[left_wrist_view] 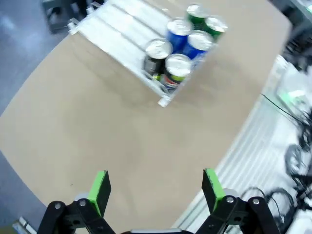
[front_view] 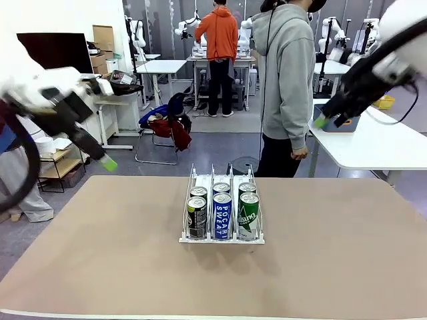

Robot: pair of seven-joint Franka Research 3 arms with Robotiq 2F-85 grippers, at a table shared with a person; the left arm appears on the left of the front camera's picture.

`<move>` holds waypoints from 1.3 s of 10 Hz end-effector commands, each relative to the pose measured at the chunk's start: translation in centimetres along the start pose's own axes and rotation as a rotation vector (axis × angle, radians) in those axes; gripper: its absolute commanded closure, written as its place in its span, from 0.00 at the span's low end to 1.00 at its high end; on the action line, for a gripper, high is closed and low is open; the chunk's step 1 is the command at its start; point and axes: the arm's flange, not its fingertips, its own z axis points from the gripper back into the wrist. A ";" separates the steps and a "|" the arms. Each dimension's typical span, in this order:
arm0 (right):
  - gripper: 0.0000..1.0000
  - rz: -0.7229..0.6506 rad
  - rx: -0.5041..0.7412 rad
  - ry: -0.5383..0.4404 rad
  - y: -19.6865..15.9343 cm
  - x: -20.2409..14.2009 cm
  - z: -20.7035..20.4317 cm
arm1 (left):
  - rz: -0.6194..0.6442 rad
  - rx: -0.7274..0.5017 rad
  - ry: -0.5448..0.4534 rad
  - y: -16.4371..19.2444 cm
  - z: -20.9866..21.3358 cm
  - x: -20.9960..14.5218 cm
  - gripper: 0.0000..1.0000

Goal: Fill the beverage cans into the dispenser.
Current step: Pick up the Pepsi coke handed by the human.

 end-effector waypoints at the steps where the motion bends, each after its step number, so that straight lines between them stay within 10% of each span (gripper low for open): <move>1: 0.00 -0.053 0.101 0.013 -2.0 2.5 1.7 | -0.064 -0.065 -0.009 0.8 3.8 -0.1 0.00; 5: 0.00 -0.021 -0.009 -0.132 -2.3 4.3 4.4 | -0.103 0.005 -0.142 0.6 8.1 0.6 0.00; 10: 0.00 -0.066 0.075 -0.048 -2.7 4.3 4.6 | -0.106 -0.015 -0.108 0.3 9.6 0.5 0.00; 13: 0.00 0.158 0.101 -0.215 -2.0 3.8 8.0 | -0.106 -0.015 -0.108 0.3 9.6 0.5 0.00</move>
